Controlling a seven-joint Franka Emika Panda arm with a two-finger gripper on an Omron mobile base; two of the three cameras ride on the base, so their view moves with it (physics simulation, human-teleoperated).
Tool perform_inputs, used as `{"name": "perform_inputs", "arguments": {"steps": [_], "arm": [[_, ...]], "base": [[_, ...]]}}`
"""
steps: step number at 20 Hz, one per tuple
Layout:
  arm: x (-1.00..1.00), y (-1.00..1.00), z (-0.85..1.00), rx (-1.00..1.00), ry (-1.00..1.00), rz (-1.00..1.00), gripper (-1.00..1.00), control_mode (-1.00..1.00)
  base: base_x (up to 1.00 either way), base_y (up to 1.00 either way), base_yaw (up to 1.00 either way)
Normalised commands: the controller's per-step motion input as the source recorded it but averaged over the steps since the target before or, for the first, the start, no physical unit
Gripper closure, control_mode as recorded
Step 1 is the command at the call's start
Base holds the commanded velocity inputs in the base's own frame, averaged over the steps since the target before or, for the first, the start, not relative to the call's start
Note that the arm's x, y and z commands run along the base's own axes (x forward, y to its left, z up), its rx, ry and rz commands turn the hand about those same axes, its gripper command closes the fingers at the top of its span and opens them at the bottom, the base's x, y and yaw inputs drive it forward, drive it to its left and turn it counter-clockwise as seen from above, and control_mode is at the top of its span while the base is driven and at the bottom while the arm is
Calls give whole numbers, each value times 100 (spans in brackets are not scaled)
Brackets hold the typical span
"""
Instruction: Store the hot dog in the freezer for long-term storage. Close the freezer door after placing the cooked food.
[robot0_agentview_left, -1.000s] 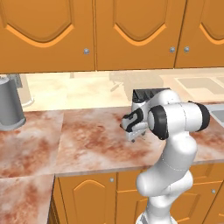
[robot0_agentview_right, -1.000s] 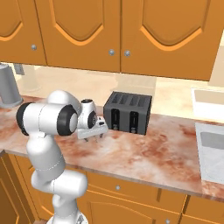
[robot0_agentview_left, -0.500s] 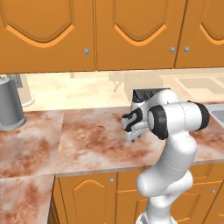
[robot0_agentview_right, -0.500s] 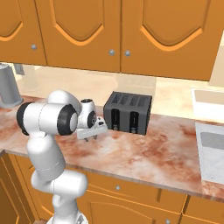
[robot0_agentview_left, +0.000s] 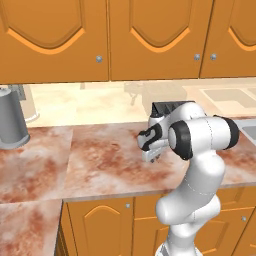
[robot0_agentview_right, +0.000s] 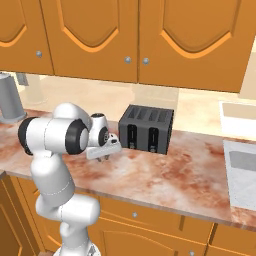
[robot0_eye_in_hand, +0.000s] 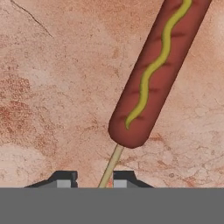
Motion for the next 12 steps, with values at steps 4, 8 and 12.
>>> {"name": "perform_inputs", "arguments": {"steps": [4, 8, 12], "arm": [[0, 0, -2, 0, 0, 0, 100, -100], [-2, 0, 1, 0, -3, -1, 100, -100], [-11, 0, 18, 0, -1, -7, 100, -100]], "base": [[0, 0, 0], [0, 0, 0], [0, 0, 0]]}}
